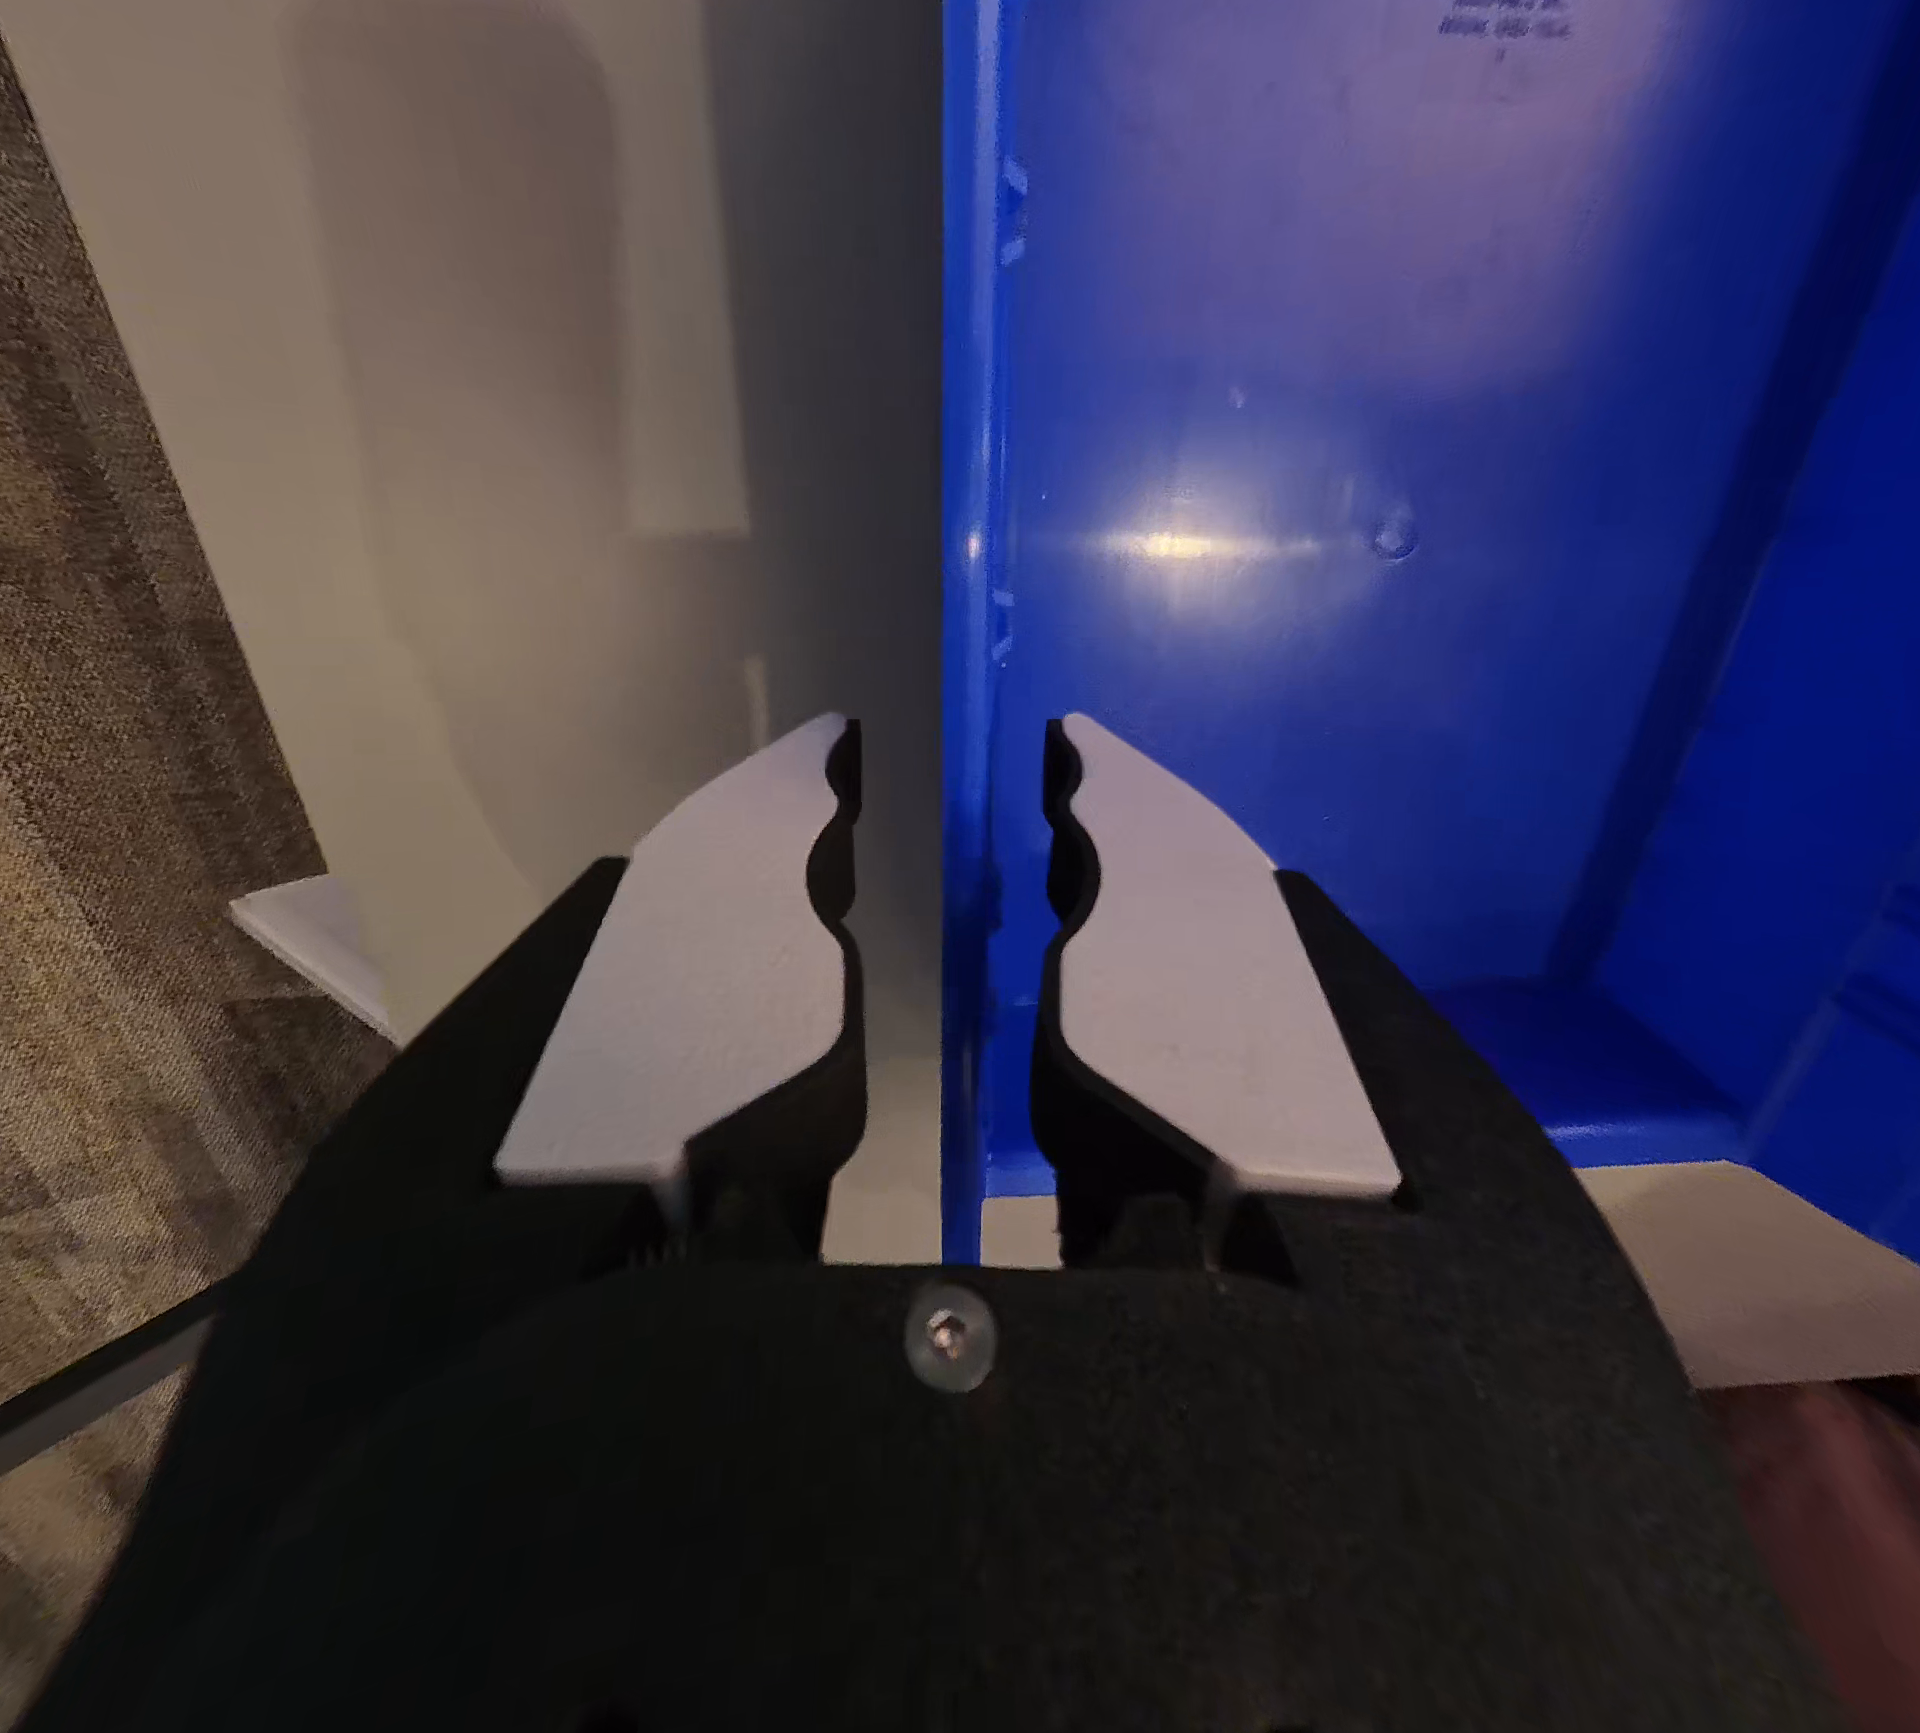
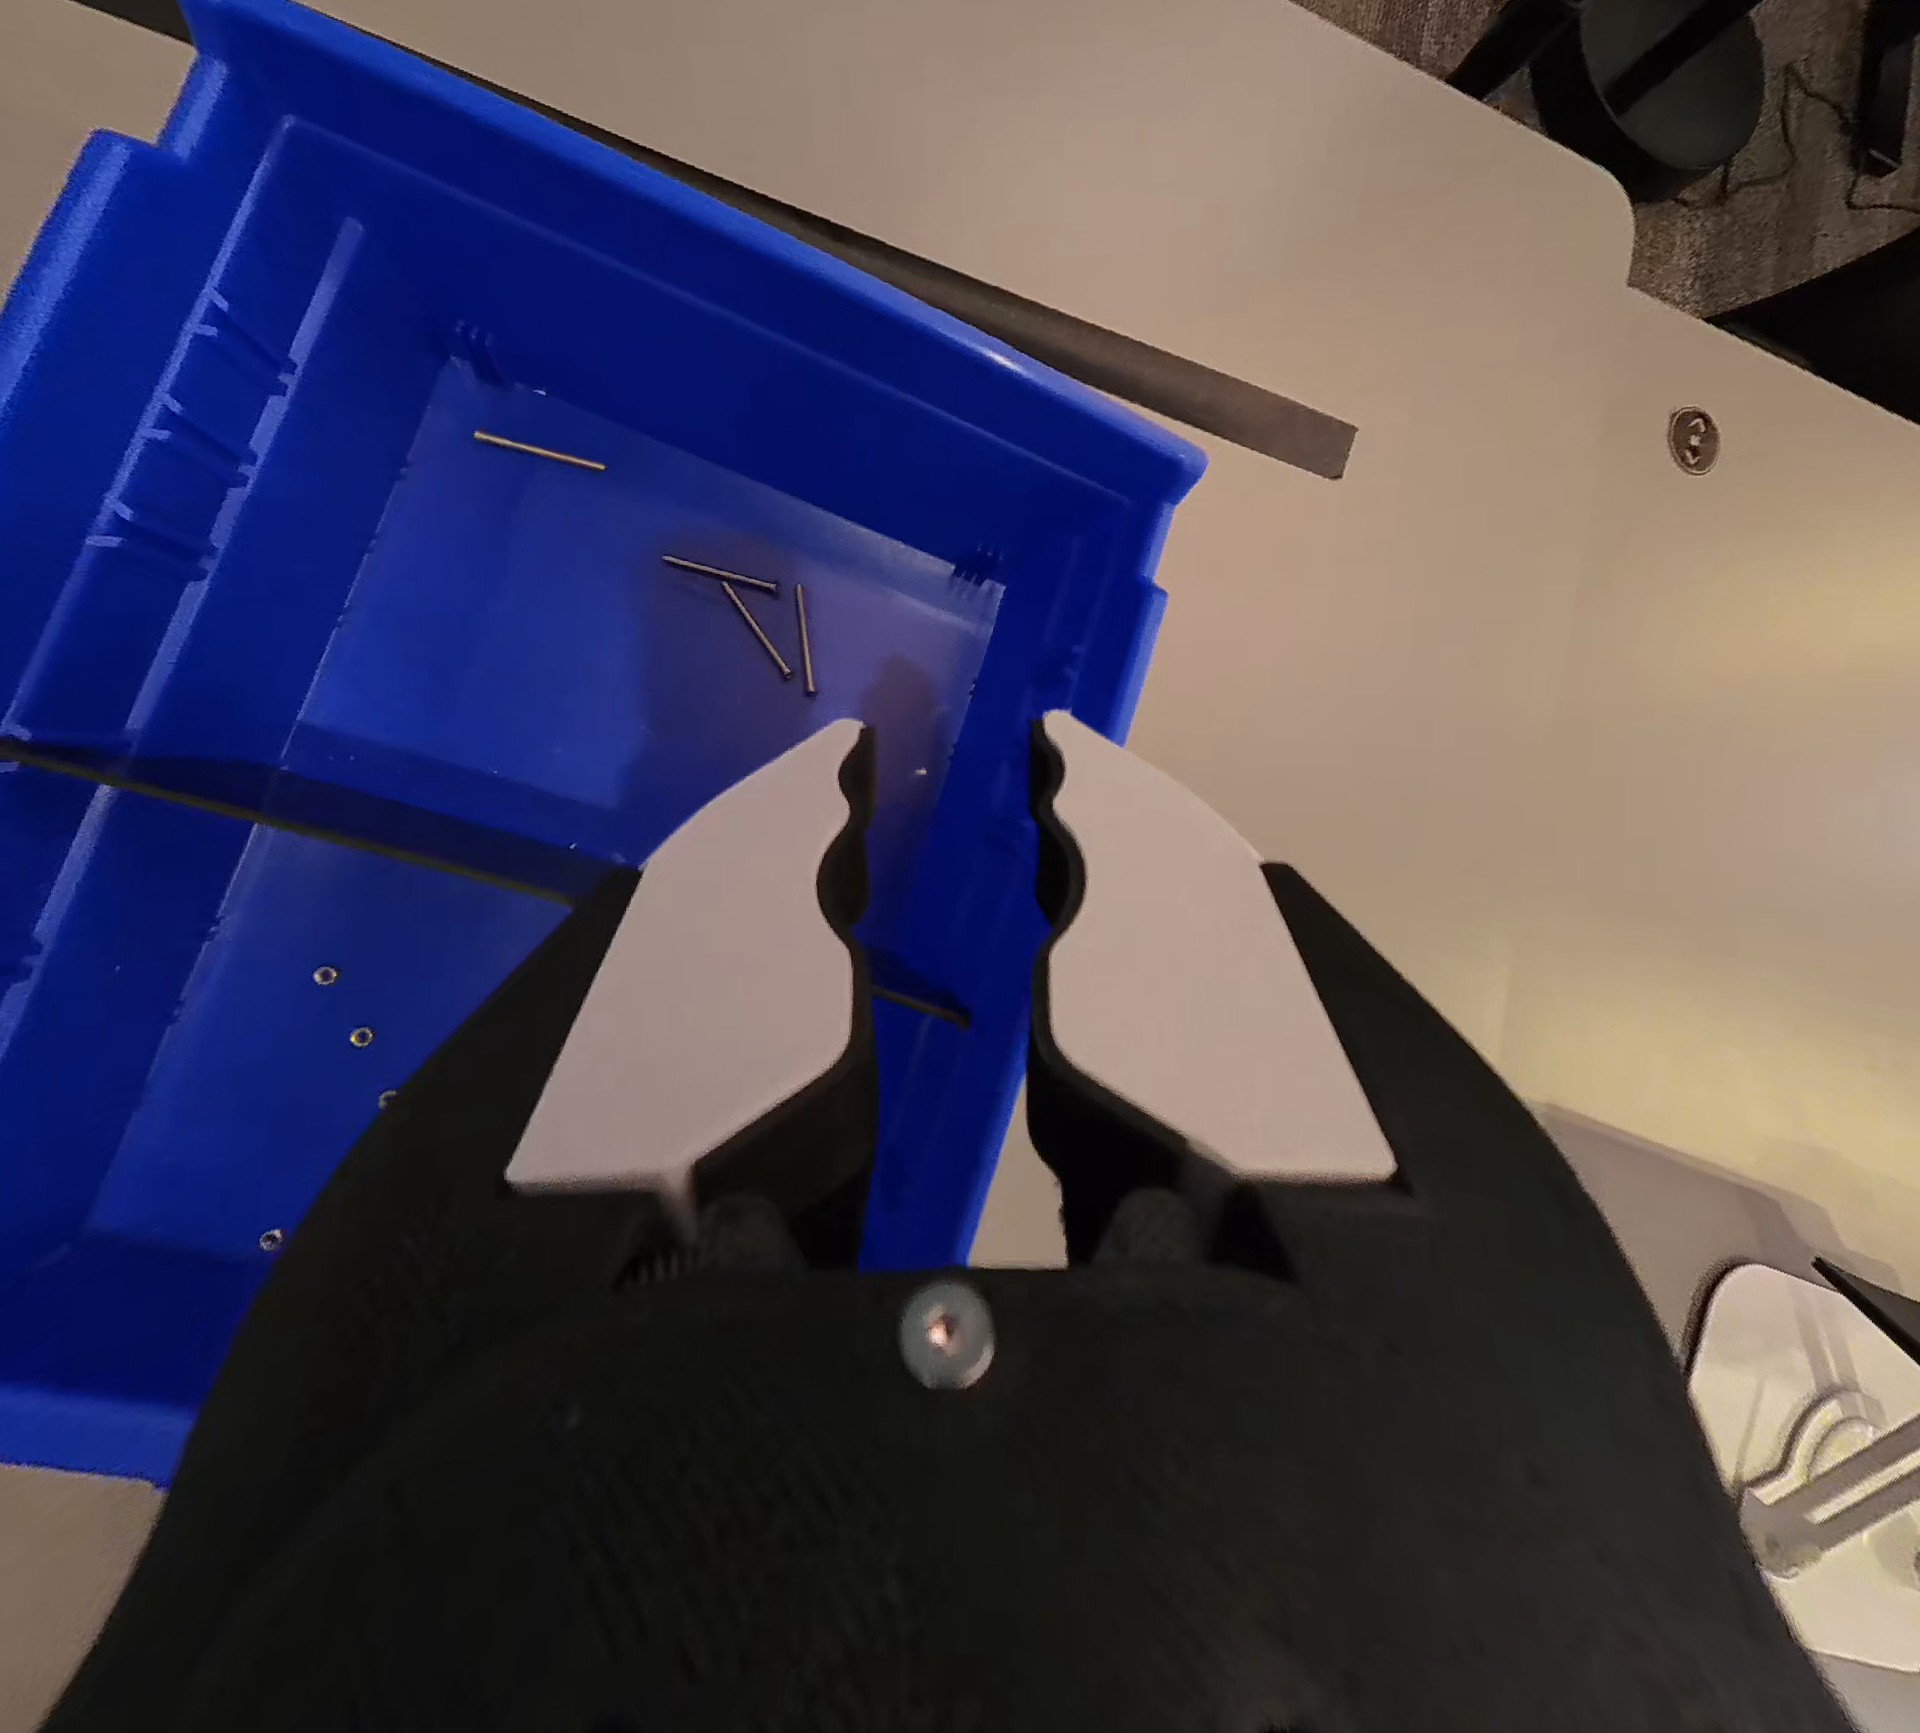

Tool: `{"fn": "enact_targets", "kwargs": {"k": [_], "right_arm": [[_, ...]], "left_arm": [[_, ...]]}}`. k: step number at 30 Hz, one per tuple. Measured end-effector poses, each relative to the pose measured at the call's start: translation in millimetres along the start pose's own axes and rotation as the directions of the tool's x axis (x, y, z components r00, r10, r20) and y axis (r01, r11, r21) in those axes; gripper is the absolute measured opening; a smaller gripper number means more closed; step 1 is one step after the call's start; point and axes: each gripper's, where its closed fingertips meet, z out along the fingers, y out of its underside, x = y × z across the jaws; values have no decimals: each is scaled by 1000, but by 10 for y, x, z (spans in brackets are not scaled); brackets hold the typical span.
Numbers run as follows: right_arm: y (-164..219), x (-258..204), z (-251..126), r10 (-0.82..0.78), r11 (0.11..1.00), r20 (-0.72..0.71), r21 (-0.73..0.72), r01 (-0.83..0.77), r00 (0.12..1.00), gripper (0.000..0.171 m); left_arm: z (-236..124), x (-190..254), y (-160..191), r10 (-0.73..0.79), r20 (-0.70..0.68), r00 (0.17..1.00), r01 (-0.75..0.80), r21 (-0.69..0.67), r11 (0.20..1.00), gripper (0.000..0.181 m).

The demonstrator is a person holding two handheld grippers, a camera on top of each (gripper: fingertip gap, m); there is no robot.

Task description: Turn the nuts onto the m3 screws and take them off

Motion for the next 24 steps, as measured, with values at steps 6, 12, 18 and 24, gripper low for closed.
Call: {"fn": "enact_targets", "kwargs": {"k": [6,12,18,24], "right_arm": [[85,89,-41,19,1000,2,-18,-19,1000,28],[526,383,-112,186,976,14,-122,-182,983,28],[897,203,-234,293,946,209,-207,-251,933,20],[1010,104,-380,398,908,246,-239,-343,884,32]], "left_arm": [[-28,73,11,21,-7,1000,-21,-16,1000,3],[-21,276,-11,23,-2,1000,-23,-62,998,3],[31,748,-125,103,-25,994,-105,-73,992,3],[79,1362,-168,214,-18,977,-214,-87,973,6]]}}
